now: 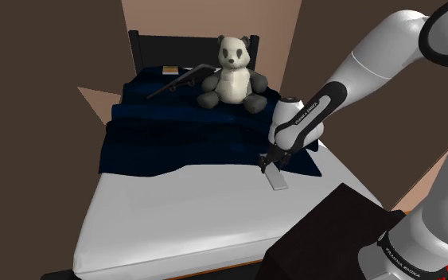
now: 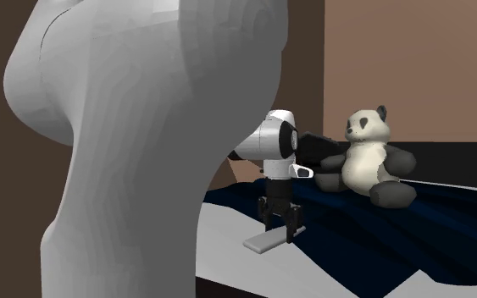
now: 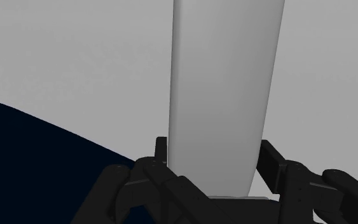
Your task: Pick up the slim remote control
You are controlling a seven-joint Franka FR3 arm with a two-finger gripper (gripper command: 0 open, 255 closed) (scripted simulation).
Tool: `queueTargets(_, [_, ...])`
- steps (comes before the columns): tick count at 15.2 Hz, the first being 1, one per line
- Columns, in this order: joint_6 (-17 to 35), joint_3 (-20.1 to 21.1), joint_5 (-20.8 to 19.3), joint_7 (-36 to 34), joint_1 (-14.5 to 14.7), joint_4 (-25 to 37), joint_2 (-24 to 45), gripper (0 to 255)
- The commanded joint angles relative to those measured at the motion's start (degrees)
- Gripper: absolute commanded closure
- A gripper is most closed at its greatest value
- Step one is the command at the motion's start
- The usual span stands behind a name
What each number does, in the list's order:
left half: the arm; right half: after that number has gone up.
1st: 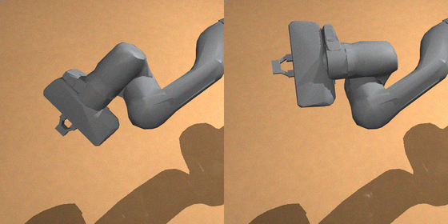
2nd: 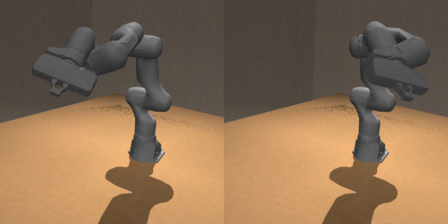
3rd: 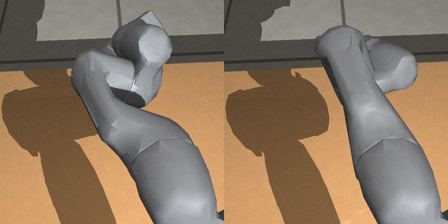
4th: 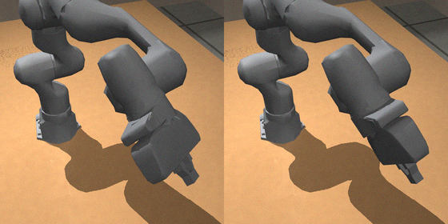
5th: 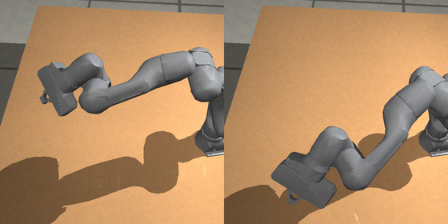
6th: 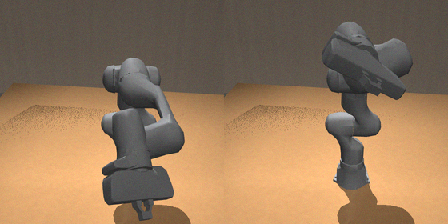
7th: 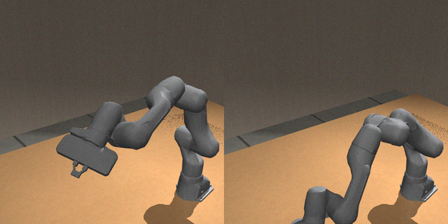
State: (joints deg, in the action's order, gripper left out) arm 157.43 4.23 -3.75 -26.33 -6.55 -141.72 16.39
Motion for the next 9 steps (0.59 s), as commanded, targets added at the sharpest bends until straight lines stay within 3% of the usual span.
queueTargets(1, [-1.31, 0.21, 0.35, 0.32, -0.21, -0.32, -1.64, 255])
queueTargets(9, [-7.41, 0.88, 1.79, 1.38, -0.61, -0.64, -8.09, 255])
